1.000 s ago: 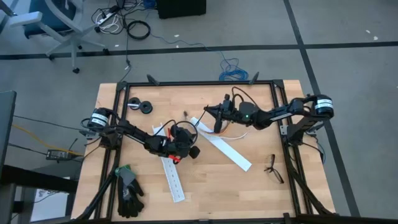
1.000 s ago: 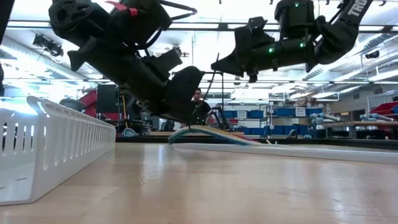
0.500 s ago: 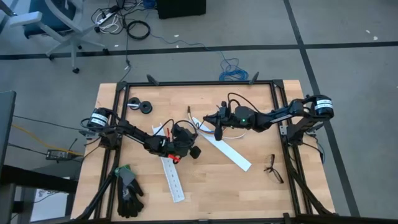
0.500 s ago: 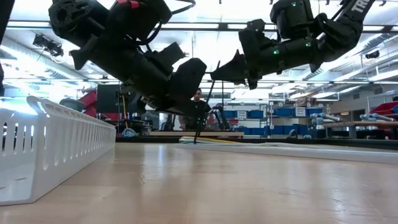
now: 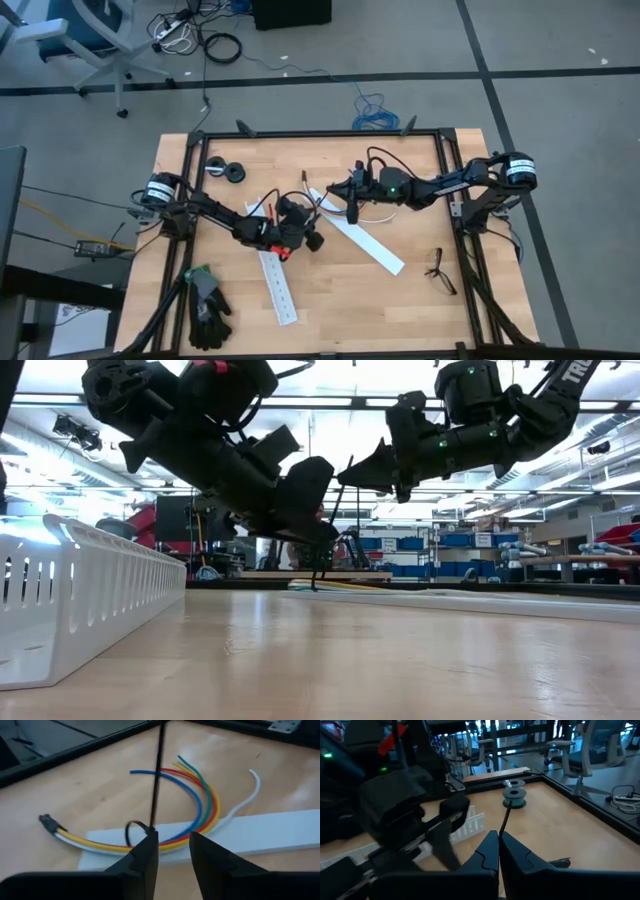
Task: Ziptie cables
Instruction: Wrap the cables together using the black zip tie
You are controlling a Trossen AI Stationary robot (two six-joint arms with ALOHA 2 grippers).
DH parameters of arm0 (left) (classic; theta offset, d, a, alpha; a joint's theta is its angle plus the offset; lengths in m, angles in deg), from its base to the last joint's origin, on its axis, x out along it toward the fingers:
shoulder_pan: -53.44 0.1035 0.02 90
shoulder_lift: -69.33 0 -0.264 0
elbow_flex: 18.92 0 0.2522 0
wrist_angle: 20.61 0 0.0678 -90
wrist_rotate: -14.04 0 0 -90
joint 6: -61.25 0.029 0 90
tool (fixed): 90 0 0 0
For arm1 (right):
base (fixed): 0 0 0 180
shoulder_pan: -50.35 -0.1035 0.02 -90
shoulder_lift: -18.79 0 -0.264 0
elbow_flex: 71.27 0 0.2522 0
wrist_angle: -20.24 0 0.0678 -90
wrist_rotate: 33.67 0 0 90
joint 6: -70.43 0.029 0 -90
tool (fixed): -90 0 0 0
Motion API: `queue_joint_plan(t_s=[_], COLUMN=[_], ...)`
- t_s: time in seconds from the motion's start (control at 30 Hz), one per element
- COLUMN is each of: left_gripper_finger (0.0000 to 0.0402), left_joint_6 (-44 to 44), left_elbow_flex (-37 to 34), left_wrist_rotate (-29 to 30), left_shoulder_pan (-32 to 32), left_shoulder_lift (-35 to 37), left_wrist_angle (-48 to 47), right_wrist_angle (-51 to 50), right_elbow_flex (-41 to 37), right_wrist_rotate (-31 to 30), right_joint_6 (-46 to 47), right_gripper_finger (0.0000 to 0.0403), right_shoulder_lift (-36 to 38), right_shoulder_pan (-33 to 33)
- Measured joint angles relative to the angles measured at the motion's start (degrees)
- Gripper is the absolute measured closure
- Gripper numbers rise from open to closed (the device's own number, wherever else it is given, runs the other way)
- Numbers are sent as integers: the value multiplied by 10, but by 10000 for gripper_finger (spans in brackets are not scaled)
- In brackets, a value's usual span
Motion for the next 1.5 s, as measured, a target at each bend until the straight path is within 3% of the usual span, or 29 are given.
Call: queue_joint_plan(t_s=[1.5], left_gripper_finger=[280], left_joint_6=[102], left_elbow_flex=[0], left_wrist_rotate=[-21], left_shoulder_pan=[51], left_shoulder_lift=[0], left_wrist_angle=[6], right_wrist_angle=[36], right_elbow_flex=[8], right_wrist_rotate=[54], right_joint_6=[-35], right_gripper_finger=[403], right_shoulder_lift=[0], right_shoulder_pan=[28])
